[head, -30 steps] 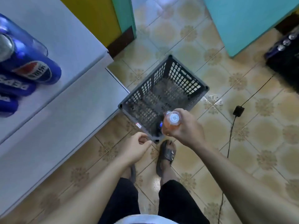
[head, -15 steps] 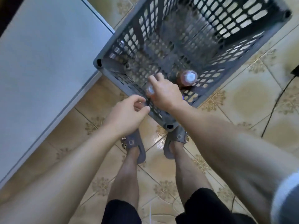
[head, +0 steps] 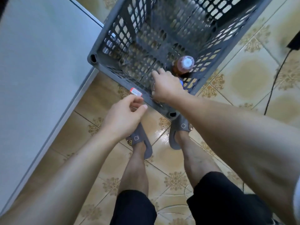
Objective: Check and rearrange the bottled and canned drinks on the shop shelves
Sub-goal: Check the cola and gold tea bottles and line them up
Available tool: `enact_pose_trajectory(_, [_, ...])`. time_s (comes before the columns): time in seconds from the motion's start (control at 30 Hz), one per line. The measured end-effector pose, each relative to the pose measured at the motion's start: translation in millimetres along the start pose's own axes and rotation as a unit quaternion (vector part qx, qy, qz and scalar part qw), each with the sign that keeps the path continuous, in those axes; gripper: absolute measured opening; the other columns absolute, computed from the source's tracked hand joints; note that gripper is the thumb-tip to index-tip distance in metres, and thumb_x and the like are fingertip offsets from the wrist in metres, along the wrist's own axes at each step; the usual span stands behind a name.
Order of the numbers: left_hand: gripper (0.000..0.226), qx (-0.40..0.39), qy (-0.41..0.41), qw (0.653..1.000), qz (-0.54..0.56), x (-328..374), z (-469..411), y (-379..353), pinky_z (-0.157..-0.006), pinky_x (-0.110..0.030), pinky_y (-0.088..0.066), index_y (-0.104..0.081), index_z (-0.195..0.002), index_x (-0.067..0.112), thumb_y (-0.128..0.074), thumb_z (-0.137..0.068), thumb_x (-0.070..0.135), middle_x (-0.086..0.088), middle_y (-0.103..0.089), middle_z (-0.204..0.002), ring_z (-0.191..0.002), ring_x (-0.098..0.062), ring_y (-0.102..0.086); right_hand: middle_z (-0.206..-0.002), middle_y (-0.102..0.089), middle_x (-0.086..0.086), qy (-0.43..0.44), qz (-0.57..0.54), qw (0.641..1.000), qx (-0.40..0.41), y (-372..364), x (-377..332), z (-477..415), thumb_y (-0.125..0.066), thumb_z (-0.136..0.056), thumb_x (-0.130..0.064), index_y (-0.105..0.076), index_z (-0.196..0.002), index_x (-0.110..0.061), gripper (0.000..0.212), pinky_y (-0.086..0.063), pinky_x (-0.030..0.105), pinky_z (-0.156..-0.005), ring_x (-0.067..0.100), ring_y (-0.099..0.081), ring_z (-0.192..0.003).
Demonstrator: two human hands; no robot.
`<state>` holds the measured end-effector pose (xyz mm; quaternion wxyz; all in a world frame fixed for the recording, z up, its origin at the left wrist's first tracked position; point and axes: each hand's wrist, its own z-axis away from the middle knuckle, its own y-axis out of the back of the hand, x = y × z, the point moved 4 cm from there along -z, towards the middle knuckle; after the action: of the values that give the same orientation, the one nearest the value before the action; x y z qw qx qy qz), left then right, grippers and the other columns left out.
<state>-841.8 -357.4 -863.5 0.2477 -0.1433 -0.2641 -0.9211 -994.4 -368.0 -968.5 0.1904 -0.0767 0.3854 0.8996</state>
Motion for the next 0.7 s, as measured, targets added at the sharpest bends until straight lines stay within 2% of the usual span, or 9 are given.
enact_pose_trajectory(0.1, [0.024,-0.018,-0.016,0.999,-0.028,22,46,17,-0.095,-0.036,-0.050,-0.064,-0.117,0.032,-0.062,-0.094,0.040,0.019,-0.065,-0.103,-0.101,-0.007,-0.061,-0.130,-0.054,0.012,-0.064,-0.124,0.990,0.011,51,-4,54,-0.059,-0.092,-0.027,-0.049,-0.133,-0.014,0.044,-0.043,0.039,-0.082,0.036,-0.055,-0.115])
enact_pose_trajectory(0.23, [0.026,-0.013,-0.071,0.995,-0.067,75,133,56,-0.095,-0.036,-0.050,-0.062,-0.118,0.034,-0.061,-0.094,0.043,0.019,-0.065,-0.104,-0.104,-0.009,-0.062,-0.116,-0.061,0.009,-0.110,-0.113,0.987,0.013,153,-10,137,-0.059,-0.089,-0.027,-0.052,-0.123,-0.016,0.036,-0.043,0.035,-0.072,0.028,-0.054,-0.093])
enact_pose_trajectory(0.33, [0.020,0.024,-0.136,0.988,-0.067,120,208,99,-0.092,-0.038,-0.053,-0.058,-0.111,0.042,-0.061,-0.092,0.049,0.023,-0.064,-0.099,-0.100,-0.008,-0.063,-0.112,-0.060,0.004,-0.115,-0.111,0.984,0.079,245,-33,201,-0.060,-0.093,-0.030,-0.052,-0.128,-0.016,0.039,-0.050,0.035,-0.076,0.026,-0.057,-0.096])
enact_pose_trajectory(0.4, [0.026,0.052,-0.168,0.982,-0.071,145,259,127,-0.092,-0.036,-0.053,-0.058,-0.115,0.041,-0.060,-0.092,0.051,0.022,-0.064,-0.100,-0.099,-0.007,-0.063,-0.121,-0.063,0.007,-0.086,-0.102,0.983,0.129,304,-58,242,-0.063,-0.092,-0.032,-0.054,-0.128,-0.015,0.041,-0.052,0.036,-0.083,0.029,-0.061,-0.106])
enact_pose_trajectory(0.53, [0.038,0.139,-0.208,0.965,-0.084,172,357,171,-0.089,-0.032,-0.053,-0.060,-0.124,0.037,-0.061,-0.091,0.055,0.020,-0.067,-0.103,-0.095,-0.006,-0.063,-0.133,-0.061,0.008,-0.001,-0.056,0.973,0.222,402,-116,330,-0.065,-0.091,-0.033,-0.054,-0.136,-0.019,0.048,-0.047,0.034,-0.084,0.030,-0.060,-0.115])
enact_pose_trajectory(0.7, [0.042,0.263,-0.214,0.925,-0.174,190,484,219,-0.088,-0.031,-0.051,-0.056,-0.128,0.037,-0.053,-0.092,0.059,0.018,-0.065,-0.120,-0.105,-0.010,-0.063,-0.142,-0.056,0.002,0.126,0.025,0.941,0.313,487,-202,457,-0.063,-0.094,-0.038,-0.050,-0.142,-0.022,0.052,-0.045,0.034,-0.096,0.027,-0.056,-0.125])
